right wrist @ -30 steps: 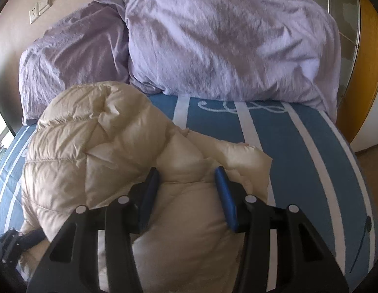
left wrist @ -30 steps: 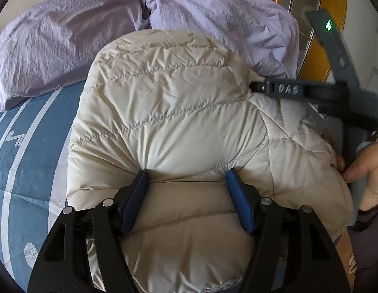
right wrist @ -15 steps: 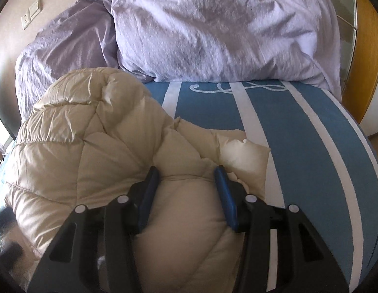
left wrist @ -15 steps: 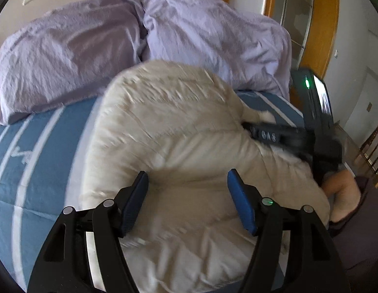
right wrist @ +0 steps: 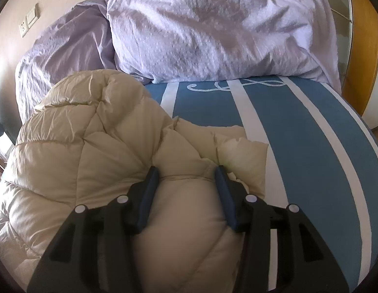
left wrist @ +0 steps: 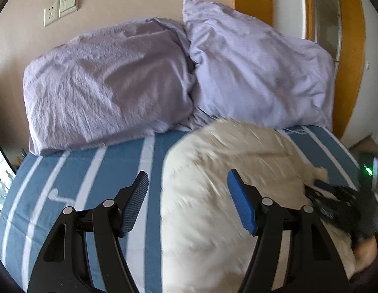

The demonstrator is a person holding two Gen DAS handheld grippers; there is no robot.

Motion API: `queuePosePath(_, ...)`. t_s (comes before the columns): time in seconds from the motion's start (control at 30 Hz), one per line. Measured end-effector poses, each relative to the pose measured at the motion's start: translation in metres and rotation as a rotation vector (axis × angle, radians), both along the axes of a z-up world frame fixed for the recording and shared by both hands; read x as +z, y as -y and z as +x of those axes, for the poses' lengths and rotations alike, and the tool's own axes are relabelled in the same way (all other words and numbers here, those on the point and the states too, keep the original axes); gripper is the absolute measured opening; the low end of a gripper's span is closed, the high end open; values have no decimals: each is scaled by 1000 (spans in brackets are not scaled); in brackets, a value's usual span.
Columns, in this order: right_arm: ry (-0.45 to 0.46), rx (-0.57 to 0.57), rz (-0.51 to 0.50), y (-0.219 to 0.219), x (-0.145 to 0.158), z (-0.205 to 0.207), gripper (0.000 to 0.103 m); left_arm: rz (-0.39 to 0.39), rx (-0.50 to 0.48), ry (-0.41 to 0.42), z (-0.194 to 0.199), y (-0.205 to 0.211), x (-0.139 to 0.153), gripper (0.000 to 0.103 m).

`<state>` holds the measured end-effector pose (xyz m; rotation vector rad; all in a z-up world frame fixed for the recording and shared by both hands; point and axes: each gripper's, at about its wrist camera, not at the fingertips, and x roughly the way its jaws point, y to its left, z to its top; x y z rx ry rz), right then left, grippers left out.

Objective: Fold large clothes
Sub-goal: 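Grasp the cream jacket bundle edge with both tools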

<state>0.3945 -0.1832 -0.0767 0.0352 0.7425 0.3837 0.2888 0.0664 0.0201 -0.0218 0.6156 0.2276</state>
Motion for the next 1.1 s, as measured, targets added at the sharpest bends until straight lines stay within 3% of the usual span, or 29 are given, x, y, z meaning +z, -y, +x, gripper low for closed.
queuePosePath(0.17, 1, -1, 0, 0, 0, 0, 48, 30, 46, -42, 32, -4, -13, 69)
queuePosePath(0.33, 5, -1, 13, 2, -1, -1, 49, 13, 35, -142, 54, 0, -57, 70)
queuePosePath(0.4, 7, -4, 19, 3, -1, -1, 49, 18, 31, -143, 57, 1, -68, 70)
queuePosePath(0.83, 7, -10, 12, 3, 0, 0, 50, 1, 61, -188, 69, -3, -86, 79)
queuePosePath(1.1, 7, -9, 10, 3, 0, 1, 51, 53, 80, -203, 74, 1, -91, 82)
